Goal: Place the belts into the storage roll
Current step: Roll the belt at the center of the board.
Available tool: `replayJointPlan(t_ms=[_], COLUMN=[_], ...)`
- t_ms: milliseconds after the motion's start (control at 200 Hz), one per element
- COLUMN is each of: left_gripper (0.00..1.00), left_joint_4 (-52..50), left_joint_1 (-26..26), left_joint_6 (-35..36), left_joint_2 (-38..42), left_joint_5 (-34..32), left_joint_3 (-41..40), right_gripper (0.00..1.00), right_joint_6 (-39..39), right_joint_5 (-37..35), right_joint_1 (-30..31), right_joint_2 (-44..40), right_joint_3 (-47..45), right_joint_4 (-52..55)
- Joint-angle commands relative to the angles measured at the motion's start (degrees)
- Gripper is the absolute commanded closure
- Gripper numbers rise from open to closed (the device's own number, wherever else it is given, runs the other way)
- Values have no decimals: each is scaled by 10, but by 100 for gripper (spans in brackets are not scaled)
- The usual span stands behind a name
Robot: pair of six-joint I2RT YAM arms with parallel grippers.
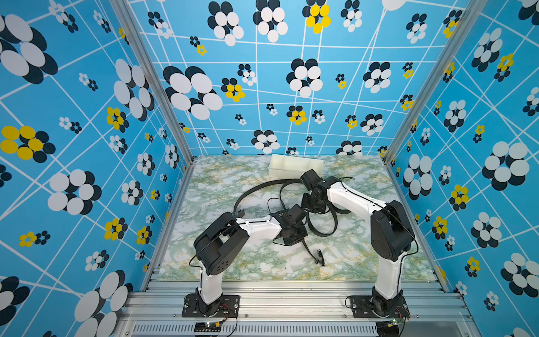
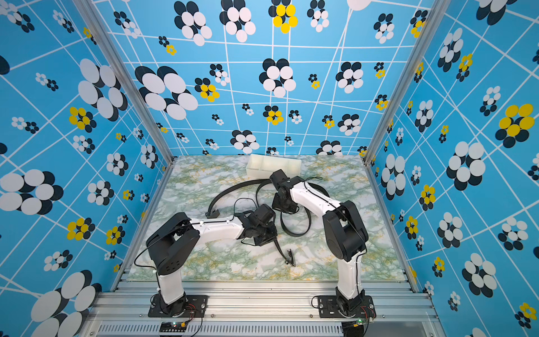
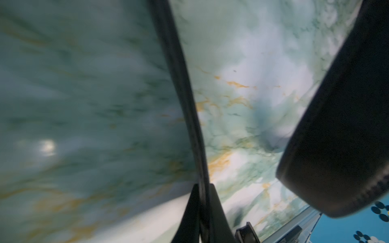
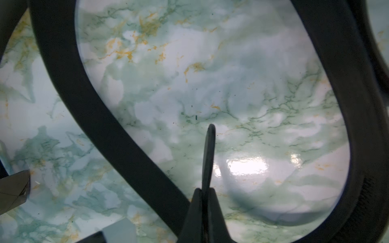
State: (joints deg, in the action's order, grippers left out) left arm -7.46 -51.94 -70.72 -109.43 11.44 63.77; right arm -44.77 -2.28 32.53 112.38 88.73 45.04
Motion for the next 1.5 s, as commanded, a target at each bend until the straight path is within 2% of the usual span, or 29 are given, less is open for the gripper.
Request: replayJointPlan(t_ms=[0,70,190,265,340,465,590,700,829,984,1049,1089,1144,1174,1219,1384,1494], left_gripper=[93,88,54,40,31,28,27,27,27,30,36,43,55,68,78,84,85], left_joint_4=[57,87,90,49,-18,-150,-226,-266,-332,-401,-420,-426,-425,-419,-404,-321,-280], left_joint_1=[-46,-69,-90,-85,-64,-9,78,138,173,196,204,211,221,227,237,275,272], left_joint_6=[-101,-139,-159,-131,-83,31,144,254,365,443,458,461,459,456,447,381,328], left_joint_2=[-30,-29,-2,30,70,122,124,53,-67,-184,-222,-235,-240,-236,-217,-93,2], left_joint_5=[8,10,8,1,-5,-21,-18,1,1,-2,0,2,2,3,4,10,-12], left_joint_3=[-17,-42,-75,-80,-71,-29,22,115,261,400,437,447,441,427,392,214,93], right_gripper=[100,100,100,100,100,100,100,100,100,100,100,100,100,100,100,100,100], right_joint_6=[1,-18,-47,-63,-72,-89,-117,-140,-177,-224,-242,-250,-255,-256,-256,-254,-277], right_joint_5=[-1,3,7,14,17,23,32,34,34,37,42,44,46,47,44,47,57], right_joint_1=[-9,-15,-21,-24,-27,-36,-51,-56,-60,-62,-62,-62,-62,-61,-60,-47,-25], right_joint_2=[13,15,20,21,17,8,2,0,-1,-3,-2,0,5,8,14,43,69], right_joint_3=[8,-4,-19,-26,-32,-44,-55,-57,-57,-66,-71,-70,-67,-61,-50,-3,25], right_joint_4=[24,15,-5,-17,-28,-38,-49,-52,-53,-59,-66,-67,-71,-70,-63,-50,-46])
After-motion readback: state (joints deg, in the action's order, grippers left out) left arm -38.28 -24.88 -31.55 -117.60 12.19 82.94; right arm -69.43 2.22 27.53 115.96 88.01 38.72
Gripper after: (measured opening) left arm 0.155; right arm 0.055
